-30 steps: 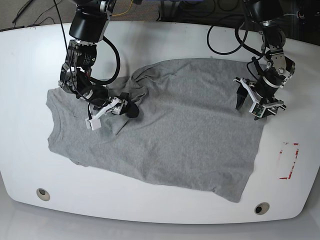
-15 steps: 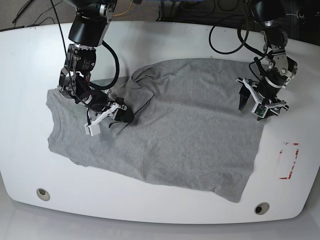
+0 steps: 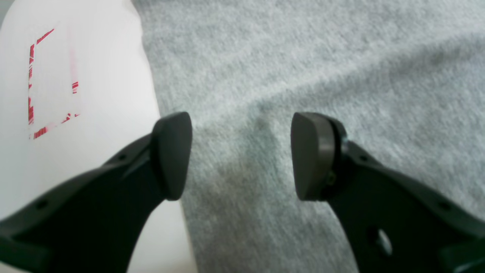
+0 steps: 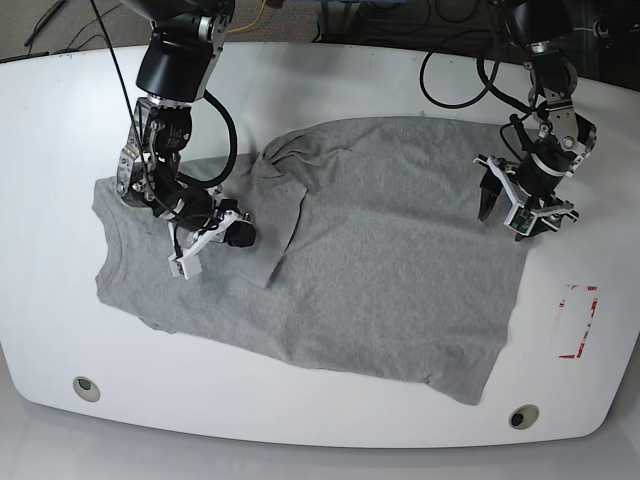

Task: Layout the t-shirt on the table in an organized manner, then fold the t-shirt properly

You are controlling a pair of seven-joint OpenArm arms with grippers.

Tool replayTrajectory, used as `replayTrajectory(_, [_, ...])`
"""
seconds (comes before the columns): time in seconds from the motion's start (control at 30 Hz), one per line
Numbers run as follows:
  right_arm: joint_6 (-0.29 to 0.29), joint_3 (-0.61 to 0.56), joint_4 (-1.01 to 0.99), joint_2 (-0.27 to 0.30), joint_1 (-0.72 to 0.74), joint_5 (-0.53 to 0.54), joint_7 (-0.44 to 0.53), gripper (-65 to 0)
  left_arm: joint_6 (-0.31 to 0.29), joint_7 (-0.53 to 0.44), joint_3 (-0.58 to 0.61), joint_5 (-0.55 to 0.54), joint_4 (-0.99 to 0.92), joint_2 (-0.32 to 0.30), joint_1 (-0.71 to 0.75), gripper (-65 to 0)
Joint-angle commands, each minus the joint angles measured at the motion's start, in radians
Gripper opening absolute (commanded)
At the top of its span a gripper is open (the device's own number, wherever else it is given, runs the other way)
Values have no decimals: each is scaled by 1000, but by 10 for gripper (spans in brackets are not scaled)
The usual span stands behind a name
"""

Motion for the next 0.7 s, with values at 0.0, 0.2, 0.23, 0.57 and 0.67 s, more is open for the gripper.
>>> replayTrajectory(0.0, [5,0,16,5,30,0,16,-544,6,-25,-3,-18,15,-14,-13,-262])
replayTrajectory(0.2, [5,0,23,8,34,-46,17,-326,6,-25,-3,-19,15,-14,-13,-262])
replayTrajectory(0.23, [5,-2,23,10,42,-54,17,-288,6,-25,-3,-19,15,-14,-13,-262])
replayTrajectory(0.57, [11,-178,25,57,142,-164,36,-202,6,-25,-3,-19,15,-14,-13,-262])
replayTrajectory(0.67, [8,-250,25,72,165,-182,59,-202,6,-25,-3,-19,15,-14,-13,-262])
